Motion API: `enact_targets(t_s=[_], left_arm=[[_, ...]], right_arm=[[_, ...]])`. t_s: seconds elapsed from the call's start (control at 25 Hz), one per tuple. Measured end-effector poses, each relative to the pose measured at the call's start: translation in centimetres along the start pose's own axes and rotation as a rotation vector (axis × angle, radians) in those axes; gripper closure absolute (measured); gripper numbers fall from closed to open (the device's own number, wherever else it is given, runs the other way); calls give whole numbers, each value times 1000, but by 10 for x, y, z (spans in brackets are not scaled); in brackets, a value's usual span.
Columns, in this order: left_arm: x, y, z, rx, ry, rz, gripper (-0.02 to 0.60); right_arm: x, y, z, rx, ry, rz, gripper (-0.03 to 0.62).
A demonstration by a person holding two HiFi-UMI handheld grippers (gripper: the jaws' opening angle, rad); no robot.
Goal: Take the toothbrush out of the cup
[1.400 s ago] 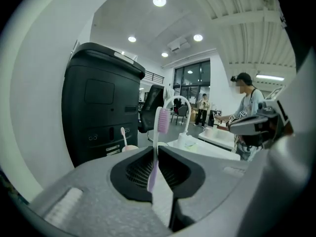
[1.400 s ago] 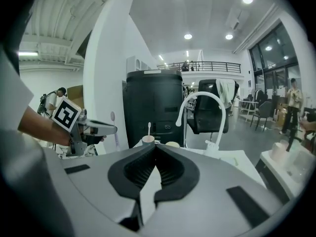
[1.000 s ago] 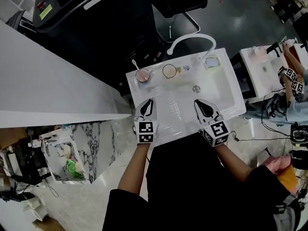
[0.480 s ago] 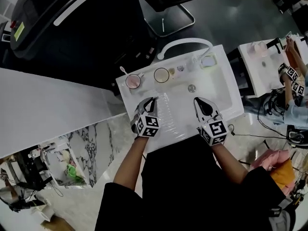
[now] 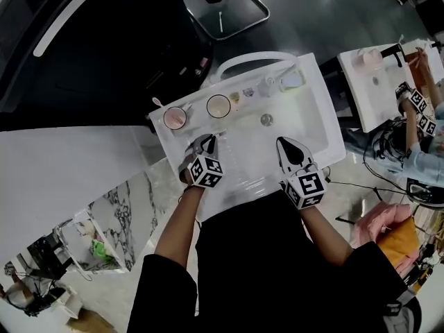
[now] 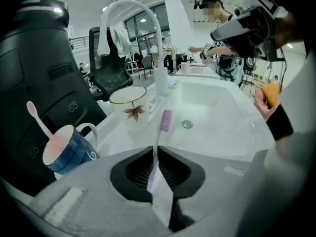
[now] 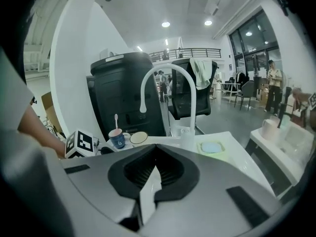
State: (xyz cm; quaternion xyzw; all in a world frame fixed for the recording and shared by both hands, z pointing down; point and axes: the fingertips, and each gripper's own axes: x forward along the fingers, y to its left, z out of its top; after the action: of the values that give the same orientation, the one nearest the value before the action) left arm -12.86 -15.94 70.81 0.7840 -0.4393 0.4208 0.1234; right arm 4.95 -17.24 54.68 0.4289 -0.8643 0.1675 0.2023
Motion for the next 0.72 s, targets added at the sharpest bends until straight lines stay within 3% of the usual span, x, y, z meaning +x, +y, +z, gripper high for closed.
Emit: enact_targets(t_s=[0.24,0.48,0.72], left_arm=[[27,-6,-13,25,48,-35,540],[39,-20,-22,156,81,-97,540],[47,-28,-31,240,122,-124,539]], right_arm=[[5,-10,-8,19,20,-13,595],[9,-16,-9,28,28,-17,595],[12,-19,-14,21,35,-15,595]])
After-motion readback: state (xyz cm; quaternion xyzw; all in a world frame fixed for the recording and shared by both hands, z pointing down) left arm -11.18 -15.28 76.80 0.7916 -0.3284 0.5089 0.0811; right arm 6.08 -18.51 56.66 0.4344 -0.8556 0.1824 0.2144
